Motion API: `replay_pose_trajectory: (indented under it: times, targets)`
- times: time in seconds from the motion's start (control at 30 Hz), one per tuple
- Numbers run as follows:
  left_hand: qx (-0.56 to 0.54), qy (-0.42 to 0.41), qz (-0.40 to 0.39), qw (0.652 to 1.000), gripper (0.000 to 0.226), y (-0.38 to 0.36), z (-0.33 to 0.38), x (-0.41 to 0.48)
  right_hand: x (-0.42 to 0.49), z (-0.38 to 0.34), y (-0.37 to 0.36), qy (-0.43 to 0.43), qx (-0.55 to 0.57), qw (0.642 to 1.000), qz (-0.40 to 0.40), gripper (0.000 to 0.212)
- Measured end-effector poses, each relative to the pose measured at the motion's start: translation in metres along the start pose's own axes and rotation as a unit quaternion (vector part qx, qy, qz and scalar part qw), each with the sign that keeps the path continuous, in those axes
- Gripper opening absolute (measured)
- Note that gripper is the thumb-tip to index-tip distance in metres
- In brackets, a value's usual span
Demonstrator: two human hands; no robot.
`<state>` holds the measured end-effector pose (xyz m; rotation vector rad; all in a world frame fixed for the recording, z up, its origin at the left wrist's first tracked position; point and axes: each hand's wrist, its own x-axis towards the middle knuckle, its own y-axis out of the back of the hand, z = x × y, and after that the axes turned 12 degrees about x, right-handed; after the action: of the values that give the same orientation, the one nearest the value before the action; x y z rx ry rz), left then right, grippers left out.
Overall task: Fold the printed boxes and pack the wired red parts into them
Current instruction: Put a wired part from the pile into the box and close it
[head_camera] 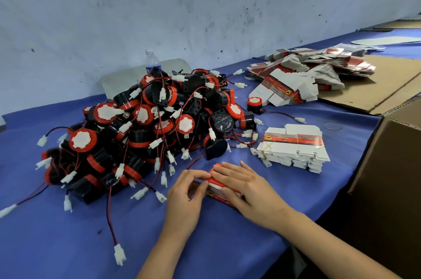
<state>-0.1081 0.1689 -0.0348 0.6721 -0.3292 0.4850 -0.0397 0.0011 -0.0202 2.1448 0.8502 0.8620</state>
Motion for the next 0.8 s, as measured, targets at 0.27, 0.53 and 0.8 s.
replay_pose_trajectory:
  times: [0.27,0.53,0.8]
  targets:
    - [0.067,-0.051,0.018,0.996,0.033,-0.003,-0.001,0.000,-0.004,-0.004,0.009,0.000,-0.267,0.963,-0.050,0.051]
    - [0.181,-0.105,-0.051,0.976,0.050,-0.003,-0.001,-0.007,-0.005,0.000,0.010,-0.017,-0.072,0.997,-0.024,0.049]
    - [0.086,-0.093,-0.093,0.988,0.066,0.002,0.007,-0.007,-0.030,-0.015,0.014,-0.102,0.330,0.936,0.060,0.047]
